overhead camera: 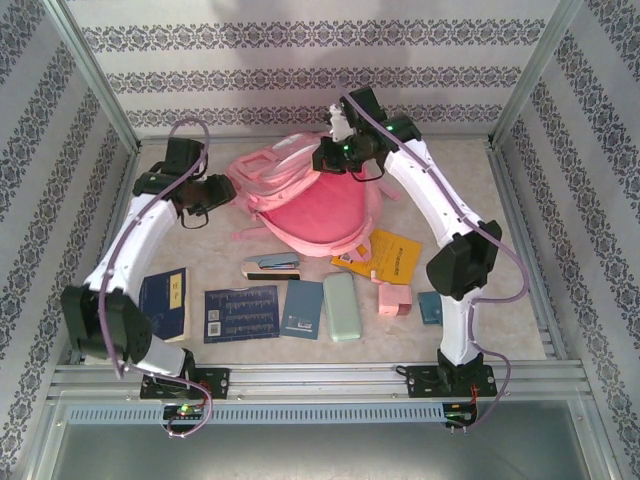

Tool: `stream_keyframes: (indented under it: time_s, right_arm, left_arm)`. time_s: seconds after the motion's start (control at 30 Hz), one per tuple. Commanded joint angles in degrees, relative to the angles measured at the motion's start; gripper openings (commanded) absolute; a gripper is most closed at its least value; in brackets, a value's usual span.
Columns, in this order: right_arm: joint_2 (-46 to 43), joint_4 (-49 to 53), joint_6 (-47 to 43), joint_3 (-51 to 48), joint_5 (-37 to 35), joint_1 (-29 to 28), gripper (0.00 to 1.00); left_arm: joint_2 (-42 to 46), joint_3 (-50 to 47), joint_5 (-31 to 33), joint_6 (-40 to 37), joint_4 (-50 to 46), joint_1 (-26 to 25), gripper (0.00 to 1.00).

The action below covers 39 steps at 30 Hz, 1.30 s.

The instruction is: Pack the student bag

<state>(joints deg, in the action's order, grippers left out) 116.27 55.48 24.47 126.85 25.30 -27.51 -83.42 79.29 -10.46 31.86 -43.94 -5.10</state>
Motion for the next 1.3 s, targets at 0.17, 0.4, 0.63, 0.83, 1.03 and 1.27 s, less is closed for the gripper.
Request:
stream_keyframes:
  time_s: [0.17, 0.4, 0.63, 0.83, 1.03, 1.27]
  right_arm:
    - [0.9, -12.4, -7.7, 3.9, 3.7, -4.2, 0.0]
    - [2.5, -13.2, -7.7, 6.7, 1.9, -3.9, 0.0]
    - [1.0, -20.3, 1.9, 11.5, 6.0, -3.5, 0.0]
    - [4.3, -23.5, 5.0, 20.2, 17.9, -3.6, 0.0]
    - [7.6, -23.0, 4.2, 20.9, 24.8, -2.6, 0.0]
    - [13.4, -23.4, 6.7, 22.6, 24.6, -0.9, 0.0]
  left_arm:
    - [6.2, -5.2, 5.2, 2.2, -5.2, 0.7, 0.52]
    - [9.3, -7.6, 4.7, 3.0, -6.1, 0.7, 0.53]
    - [10.0, -5.9, 7.1, 4.8, -8.3, 0.7, 0.53]
    - [9.2, -3.1, 10.9, 6.2, -10.3, 0.7, 0.55]
    - [9.6, -3.1, 12.3, 7.0, -10.6, 0.7, 0.55]
    - [10.5, -5.1, 12.6, 6.6, -9.7, 0.7, 0.55]
